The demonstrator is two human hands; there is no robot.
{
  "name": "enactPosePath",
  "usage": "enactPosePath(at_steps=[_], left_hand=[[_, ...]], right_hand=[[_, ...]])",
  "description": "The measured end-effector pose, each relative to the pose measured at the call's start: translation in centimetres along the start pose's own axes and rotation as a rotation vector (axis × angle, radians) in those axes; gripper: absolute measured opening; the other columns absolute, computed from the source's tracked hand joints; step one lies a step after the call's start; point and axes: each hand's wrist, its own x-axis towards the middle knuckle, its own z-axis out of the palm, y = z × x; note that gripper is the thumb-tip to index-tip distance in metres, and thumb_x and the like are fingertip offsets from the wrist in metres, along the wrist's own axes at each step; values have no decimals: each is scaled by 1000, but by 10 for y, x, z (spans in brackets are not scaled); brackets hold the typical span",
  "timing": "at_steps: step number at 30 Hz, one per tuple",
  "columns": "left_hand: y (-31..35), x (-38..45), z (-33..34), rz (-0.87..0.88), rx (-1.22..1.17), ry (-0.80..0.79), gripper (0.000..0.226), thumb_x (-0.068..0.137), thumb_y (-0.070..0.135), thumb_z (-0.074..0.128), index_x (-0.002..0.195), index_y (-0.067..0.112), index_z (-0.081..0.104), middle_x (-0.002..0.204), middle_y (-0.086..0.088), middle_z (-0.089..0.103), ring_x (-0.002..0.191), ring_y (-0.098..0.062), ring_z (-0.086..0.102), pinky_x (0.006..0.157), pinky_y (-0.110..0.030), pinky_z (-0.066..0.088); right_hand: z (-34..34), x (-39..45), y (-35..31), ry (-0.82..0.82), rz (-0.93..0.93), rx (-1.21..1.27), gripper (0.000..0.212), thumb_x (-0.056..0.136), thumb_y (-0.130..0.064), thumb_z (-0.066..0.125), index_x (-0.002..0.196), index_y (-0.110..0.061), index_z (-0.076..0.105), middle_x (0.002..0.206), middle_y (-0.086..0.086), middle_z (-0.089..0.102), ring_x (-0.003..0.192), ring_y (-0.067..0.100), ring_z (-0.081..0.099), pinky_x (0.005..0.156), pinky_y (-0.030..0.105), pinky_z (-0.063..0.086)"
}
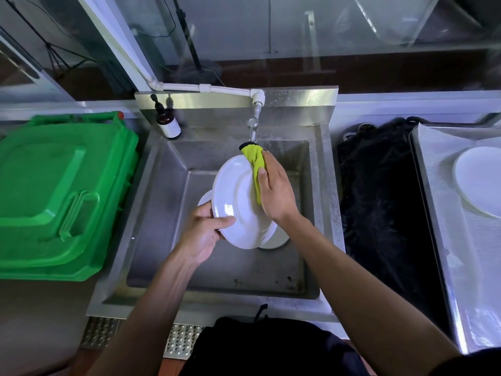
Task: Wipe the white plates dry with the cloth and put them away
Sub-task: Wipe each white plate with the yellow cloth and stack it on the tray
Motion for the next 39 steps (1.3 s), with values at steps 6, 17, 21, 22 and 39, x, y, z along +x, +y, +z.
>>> enactPosePath(at_steps=[6,17,21,22,39], left_hand=[[3,1,6,28,-94,23,47,73,0,68,120,4,67,119,-17,73,107,-36,70,86,-55,57],[12,16,33,76,-421,56,39,86,-2,58,122,9,66,124,-15,70,114,-34,67,99,-50,54],[14,24,33,63,-480,55,36,95,0,53,128,8,64,130,-18,68,119,-36,65,102,-50,52],[14,25,31,58,-500,49,35,95,0,52,128,8,64,129,-18,68,118,-36,66,99,-49,55],[24,33,-30,43,-572,-104,42,93,0,48,99,23,83,112,-4,77,108,-23,72,84,-39,62]], right_hand=[[-2,-20,10,66,163,80,50,110,-26,30,159,-16,26,162,0,33,150,18,27,121,44,25],[21,-51,-3,194,175,92,54,110,-25,33,161,-13,17,170,1,8,157,16,-2,127,33,4],[35,-65,-16,245,46,-106,55,108,-26,36,158,-6,26,169,9,12,157,27,0,126,37,5],[38,-68,-17,244,15,-151,55,108,-27,38,158,-6,27,169,9,12,157,28,0,126,41,8],[42,-52,-35,279,146,-34,60,109,-26,42,161,-12,15,169,-2,3,156,17,-6,125,25,-1]])
